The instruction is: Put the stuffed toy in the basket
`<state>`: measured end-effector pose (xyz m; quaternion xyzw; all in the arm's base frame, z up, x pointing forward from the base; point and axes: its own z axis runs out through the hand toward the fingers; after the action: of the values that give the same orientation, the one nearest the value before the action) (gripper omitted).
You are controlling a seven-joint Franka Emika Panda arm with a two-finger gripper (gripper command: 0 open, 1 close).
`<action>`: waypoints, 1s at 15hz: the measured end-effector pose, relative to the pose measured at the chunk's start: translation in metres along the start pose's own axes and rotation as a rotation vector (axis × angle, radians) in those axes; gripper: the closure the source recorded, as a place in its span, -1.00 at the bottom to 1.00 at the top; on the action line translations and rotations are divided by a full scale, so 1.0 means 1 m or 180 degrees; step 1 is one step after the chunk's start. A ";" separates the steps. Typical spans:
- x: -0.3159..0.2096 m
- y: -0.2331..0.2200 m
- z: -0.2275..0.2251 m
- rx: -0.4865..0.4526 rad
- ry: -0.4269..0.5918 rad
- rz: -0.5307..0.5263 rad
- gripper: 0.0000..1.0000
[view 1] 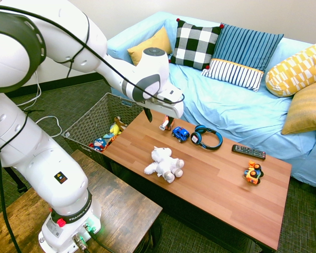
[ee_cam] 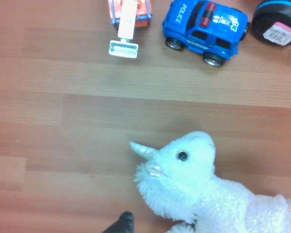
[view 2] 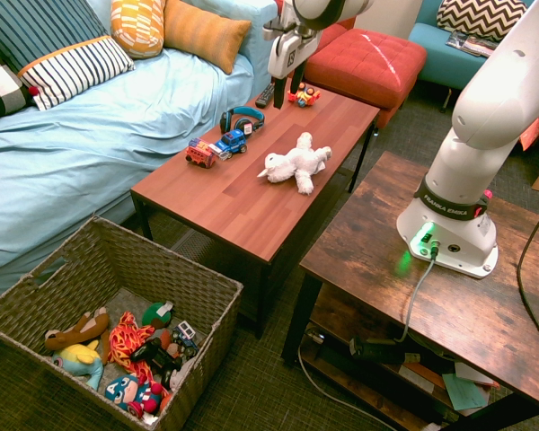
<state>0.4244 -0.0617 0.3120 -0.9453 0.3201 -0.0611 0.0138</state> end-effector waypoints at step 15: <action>-0.021 0.025 0.195 -0.0298 0.0018 -0.0844 -1.00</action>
<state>0.4169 -0.0709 0.1150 -0.9787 0.1949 -0.0500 -0.0394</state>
